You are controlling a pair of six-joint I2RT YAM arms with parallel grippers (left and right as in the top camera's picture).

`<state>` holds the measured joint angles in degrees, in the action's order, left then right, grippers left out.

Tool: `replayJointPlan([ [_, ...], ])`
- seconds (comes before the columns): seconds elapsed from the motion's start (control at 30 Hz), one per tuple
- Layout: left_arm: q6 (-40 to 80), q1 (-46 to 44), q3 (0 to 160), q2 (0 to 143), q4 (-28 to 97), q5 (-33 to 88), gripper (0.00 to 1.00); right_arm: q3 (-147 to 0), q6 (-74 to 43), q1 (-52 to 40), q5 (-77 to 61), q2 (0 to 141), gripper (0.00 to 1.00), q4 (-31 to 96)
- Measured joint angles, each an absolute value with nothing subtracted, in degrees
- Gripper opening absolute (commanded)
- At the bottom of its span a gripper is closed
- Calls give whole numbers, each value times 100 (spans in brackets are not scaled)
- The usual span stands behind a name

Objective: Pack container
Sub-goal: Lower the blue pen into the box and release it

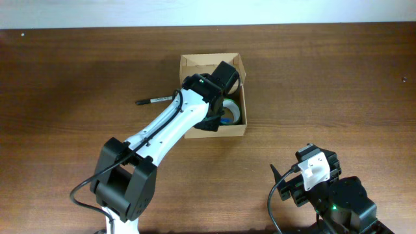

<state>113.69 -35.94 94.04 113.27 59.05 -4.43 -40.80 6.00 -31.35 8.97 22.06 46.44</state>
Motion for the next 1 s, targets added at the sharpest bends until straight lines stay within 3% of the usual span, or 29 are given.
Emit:
replayJointPlan([
  [1.0, 11362, -3632, 9459, 11384, 5745, -329, 30, -4080, 604, -3135, 899, 2206, 99, 4644],
])
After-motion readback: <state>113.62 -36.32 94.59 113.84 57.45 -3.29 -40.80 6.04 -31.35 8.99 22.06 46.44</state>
